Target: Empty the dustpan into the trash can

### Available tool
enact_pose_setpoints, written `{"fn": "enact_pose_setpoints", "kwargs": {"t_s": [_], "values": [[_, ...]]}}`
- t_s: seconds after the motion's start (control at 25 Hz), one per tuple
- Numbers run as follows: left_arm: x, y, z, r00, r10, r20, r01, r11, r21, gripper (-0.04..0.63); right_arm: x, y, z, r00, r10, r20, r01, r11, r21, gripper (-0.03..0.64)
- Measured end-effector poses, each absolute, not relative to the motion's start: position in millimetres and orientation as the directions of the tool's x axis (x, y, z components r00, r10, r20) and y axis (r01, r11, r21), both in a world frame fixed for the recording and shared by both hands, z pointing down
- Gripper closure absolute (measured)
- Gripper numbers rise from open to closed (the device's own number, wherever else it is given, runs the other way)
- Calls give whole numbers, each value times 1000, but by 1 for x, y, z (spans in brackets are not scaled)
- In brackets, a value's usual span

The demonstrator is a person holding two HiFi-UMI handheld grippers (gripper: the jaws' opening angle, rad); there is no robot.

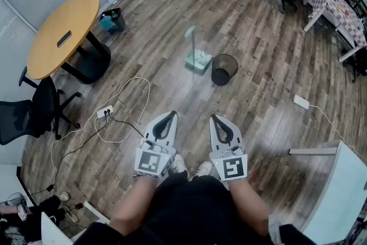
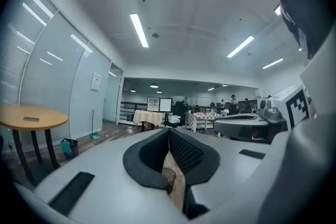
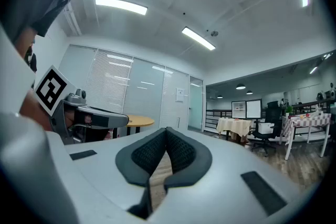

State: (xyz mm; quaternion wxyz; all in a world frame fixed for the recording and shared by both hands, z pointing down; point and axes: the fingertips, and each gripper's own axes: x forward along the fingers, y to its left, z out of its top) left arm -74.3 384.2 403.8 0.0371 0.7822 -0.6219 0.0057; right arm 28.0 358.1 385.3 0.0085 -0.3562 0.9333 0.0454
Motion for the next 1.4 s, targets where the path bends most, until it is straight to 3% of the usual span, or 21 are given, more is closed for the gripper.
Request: {"fn": "enact_pose_setpoints", "kwargs": {"t_s": [0.72,0.92,1.4], "values": [[-119,374,411,252,-967,23,-964,-249,92,572,-16,364,378,-730,-680,-63,-683,725,91,592],[-114,342,411,260,-965,40,-963,-256,82,572,-5,335,391,-729,-684,-30,-684,724,89,592],[-96,220,414,240,-967,90,-971,-237,42,572,-15,205,383,-771,-631,-90,-635,771,41,592]]}}
